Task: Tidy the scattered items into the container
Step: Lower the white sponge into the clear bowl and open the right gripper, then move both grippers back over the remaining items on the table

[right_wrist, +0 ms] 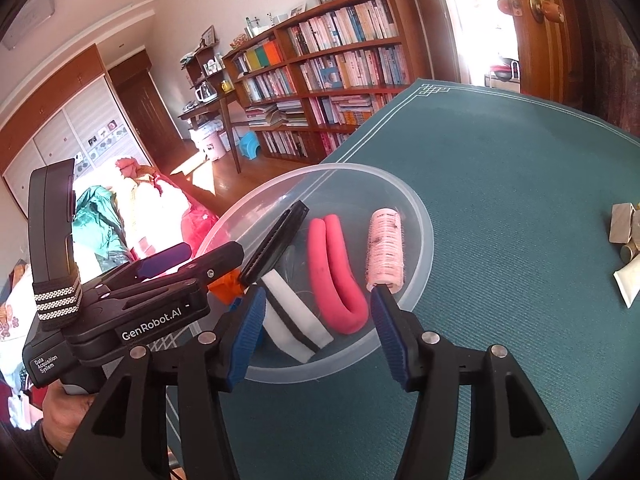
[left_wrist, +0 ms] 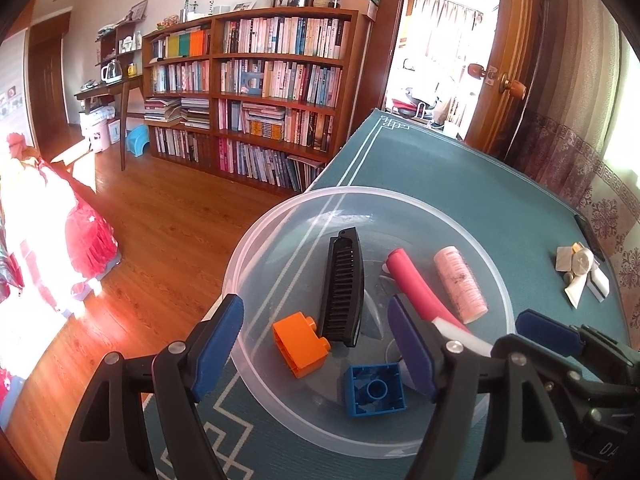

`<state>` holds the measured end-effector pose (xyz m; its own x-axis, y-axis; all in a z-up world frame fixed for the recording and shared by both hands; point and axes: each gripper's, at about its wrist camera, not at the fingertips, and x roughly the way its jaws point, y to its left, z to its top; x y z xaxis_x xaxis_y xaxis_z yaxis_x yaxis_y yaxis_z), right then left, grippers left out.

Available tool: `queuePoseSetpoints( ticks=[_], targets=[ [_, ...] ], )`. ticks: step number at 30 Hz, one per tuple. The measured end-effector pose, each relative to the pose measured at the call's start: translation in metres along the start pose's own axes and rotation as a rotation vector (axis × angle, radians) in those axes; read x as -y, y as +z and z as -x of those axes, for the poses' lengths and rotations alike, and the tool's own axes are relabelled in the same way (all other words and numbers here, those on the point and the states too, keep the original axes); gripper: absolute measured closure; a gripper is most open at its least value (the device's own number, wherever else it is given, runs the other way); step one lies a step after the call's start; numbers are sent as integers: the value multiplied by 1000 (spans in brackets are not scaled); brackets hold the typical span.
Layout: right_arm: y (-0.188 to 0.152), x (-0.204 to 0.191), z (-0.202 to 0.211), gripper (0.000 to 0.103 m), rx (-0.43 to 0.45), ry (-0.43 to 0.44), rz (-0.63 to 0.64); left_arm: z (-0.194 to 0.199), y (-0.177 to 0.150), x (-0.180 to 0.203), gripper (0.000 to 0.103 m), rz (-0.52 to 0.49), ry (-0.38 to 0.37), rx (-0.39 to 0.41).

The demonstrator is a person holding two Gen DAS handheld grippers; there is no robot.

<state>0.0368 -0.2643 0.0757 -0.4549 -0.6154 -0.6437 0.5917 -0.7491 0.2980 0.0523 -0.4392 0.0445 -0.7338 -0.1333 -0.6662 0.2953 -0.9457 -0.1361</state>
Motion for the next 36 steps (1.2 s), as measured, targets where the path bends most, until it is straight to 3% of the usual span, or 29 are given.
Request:
queuePoseSetpoints(
  ticks=[15,20,28,36],
  targets=[
    [-10,24,20,45,26,-36,-60,3,1,24,23,-53,-26,0],
    [-16,35,25,45,26,-46,-89,-4,-4,36,22,-80,-22,-18],
    [-22,61,36,45,40,-81,-162,-9,-4,55,22,-129,4,15],
    [-31,88,56,45,73,-134,-216,-23,0,76,21,-188,0,-16]
  ],
)
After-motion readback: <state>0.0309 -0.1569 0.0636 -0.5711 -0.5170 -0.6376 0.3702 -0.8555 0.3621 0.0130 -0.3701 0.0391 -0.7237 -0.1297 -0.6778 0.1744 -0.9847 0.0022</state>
